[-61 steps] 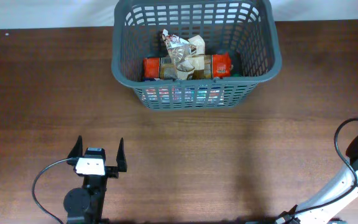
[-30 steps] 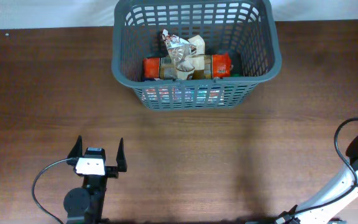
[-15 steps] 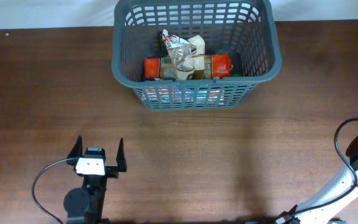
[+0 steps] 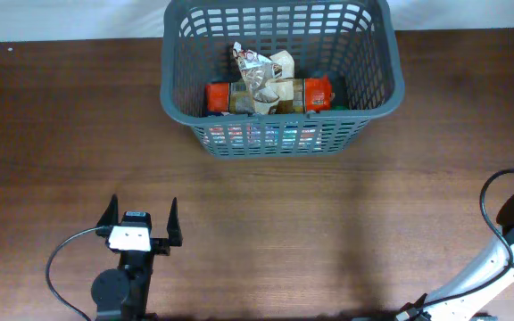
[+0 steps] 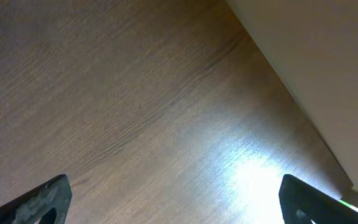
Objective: Pack container
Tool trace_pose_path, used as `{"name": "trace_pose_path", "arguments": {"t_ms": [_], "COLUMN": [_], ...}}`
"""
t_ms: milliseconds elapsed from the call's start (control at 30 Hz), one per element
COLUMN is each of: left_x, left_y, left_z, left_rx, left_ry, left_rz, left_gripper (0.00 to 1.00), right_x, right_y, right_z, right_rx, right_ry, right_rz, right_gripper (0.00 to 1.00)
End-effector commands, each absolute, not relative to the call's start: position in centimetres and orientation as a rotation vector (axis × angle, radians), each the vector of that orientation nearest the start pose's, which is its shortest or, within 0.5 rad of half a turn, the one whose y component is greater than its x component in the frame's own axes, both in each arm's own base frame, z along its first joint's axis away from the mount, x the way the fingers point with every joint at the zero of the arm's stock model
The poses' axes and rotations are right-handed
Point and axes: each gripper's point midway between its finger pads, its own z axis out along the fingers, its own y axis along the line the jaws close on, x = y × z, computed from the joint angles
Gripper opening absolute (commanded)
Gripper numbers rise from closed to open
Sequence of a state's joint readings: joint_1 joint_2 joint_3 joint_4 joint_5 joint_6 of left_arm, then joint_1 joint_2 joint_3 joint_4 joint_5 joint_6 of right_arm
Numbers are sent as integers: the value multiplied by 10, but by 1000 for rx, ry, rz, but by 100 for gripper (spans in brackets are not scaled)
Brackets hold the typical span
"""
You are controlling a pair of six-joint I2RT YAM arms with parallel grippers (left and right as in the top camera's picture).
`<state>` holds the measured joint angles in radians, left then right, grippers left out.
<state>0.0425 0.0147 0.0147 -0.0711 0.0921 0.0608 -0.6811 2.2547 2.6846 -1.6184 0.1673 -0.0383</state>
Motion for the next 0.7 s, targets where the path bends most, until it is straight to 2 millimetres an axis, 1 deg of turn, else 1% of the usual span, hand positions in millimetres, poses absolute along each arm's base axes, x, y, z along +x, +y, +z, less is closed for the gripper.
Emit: {"name": "trace_pose_path", "arguments": {"t_ms": [0, 100, 233, 300, 400, 467, 567, 633, 667], "left_x": [246, 246, 246, 246, 246, 246, 246, 246, 246], "left_y": [-2, -2, -2, -2, -2, -2, -2, -2, -2], "left_z": [158, 158, 158, 158, 158, 158, 158, 158, 158], "left_rx": [85, 85, 85, 85, 85, 85, 85, 85, 85], "left_ry": [1640, 1640, 1640, 1640, 1640, 1640, 1640, 1640, 1640], "left_rz": [29, 29, 29, 29, 29, 29, 29, 29, 29], "left_gripper": [99, 99, 99, 99, 99, 99, 99, 99, 99], "right_x": [350, 365, 394, 405, 414, 414, 409, 404, 398], "right_y": [-323, -317, -299, -282, -248, -220, -174, -153, -139], "right_z": [266, 291, 346, 375, 413, 435, 466, 481, 491], "right_rx": [918, 859, 737, 668, 574, 509, 406, 362, 332], "right_ry": [2607, 2513, 2322, 2235, 2146, 2103, 2044, 2014, 1991], "right_rz": [-454, -461, -494, -495, -477, -454, -407, -384, -367], "right_gripper": [99, 99, 99, 99, 99, 99, 99, 99, 99]}}
